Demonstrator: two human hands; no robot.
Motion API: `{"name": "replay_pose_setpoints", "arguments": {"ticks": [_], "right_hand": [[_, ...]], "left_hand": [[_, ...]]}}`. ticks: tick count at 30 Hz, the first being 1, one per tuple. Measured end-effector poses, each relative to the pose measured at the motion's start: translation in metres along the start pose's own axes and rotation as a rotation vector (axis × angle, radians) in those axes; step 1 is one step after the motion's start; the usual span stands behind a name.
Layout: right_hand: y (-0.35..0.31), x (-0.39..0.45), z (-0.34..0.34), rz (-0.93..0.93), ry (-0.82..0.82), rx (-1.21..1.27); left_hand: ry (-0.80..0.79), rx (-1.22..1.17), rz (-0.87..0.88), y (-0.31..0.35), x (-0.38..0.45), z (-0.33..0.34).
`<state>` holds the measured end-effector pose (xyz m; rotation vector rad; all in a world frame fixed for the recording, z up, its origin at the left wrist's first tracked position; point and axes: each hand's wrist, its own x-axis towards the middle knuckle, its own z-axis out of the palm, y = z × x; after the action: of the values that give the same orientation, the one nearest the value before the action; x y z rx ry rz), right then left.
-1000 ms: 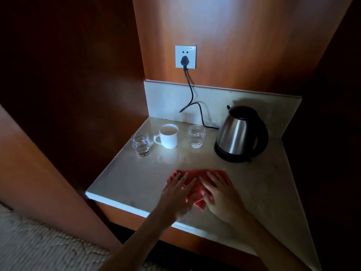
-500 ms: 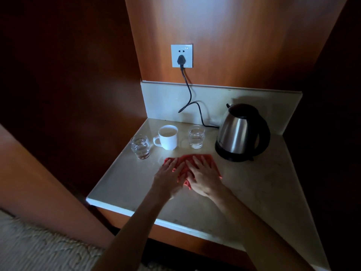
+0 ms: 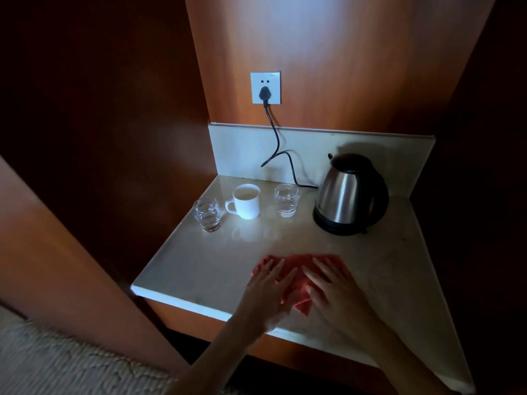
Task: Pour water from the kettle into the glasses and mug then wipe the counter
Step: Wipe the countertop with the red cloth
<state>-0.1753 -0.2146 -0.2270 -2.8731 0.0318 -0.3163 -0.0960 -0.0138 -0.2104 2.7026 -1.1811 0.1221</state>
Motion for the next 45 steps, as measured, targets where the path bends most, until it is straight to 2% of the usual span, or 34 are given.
{"name": "replay_pose_setpoints", "arguments": {"ticks": [5,10,14,18,20,24,33,39,45], "right_hand": [[0.019,0.035,-0.004,0.103,0.019,-0.020],[0.005,0.091,0.004,0.090,-0.008,-0.060],[-0.043,0.124,0.019,0.023,-0.049,-0.086],[-0.088,0.121,0.031,-0.067,-0.047,-0.064],[-0.093,0.102,0.033,-0.128,-0.029,-0.041],[-0.073,0.060,0.026,-0.158,0.017,-0.007],[0.011,0.023,-0.001,0.008,0.097,-0.024],[0.017,0.077,0.005,0.090,0.046,-0.049],[-0.018,0.124,0.015,0.043,0.004,-0.152]], "left_hand": [[0.027,0.035,-0.012,0.002,0.055,0.004],[-0.005,0.046,-0.064,-0.033,0.083,-0.007],[0.072,0.097,-0.102,-0.071,0.064,-0.025],[0.179,0.157,-0.079,-0.088,0.017,-0.046],[0.135,0.139,-0.090,-0.094,-0.006,-0.039],[-0.007,0.147,-0.092,-0.082,-0.022,-0.032],[-0.008,0.028,-0.051,0.001,0.032,-0.004],[-0.060,-0.022,-0.083,-0.019,0.087,-0.002],[-0.058,-0.021,-0.127,-0.053,0.089,-0.022]]}}
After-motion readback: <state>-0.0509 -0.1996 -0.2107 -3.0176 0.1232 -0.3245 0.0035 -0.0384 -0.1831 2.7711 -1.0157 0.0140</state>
